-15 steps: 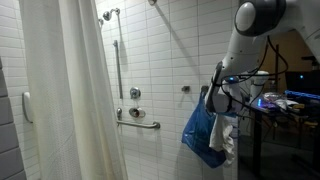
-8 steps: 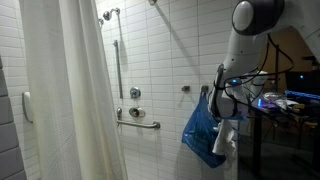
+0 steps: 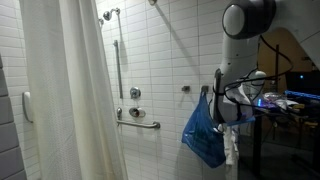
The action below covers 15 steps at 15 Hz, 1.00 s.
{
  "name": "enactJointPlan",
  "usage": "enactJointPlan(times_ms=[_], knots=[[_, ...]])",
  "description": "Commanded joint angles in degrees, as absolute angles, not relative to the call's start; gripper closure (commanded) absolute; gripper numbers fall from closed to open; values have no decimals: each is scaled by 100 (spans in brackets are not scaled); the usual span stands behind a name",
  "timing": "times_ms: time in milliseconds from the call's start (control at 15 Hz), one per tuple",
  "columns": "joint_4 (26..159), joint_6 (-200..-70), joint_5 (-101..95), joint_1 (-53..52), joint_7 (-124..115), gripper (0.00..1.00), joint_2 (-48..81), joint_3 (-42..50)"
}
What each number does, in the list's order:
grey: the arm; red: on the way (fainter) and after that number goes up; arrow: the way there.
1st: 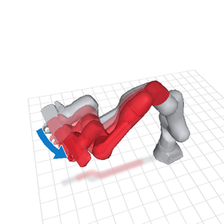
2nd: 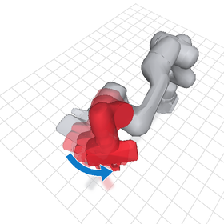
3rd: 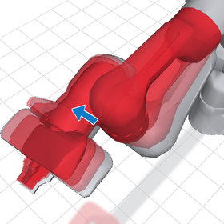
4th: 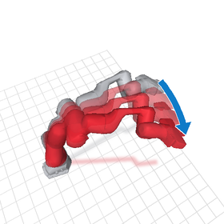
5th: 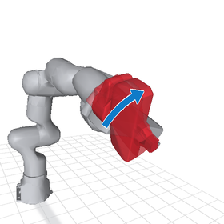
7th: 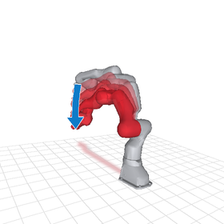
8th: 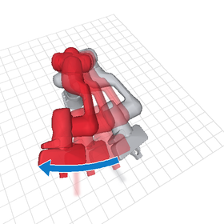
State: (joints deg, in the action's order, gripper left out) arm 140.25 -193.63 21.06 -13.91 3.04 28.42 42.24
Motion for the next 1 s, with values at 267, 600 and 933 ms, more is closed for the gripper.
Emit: enactJointPlan(times_ms=[267,600,933], knots=[[14329,-19015,1958,-2384,972,99,2820,5139],[14705,-19324,1874,-2725,1359,99,2692,5453],[15224,-20006,1757,-3014,1717,99,2403,5712]])
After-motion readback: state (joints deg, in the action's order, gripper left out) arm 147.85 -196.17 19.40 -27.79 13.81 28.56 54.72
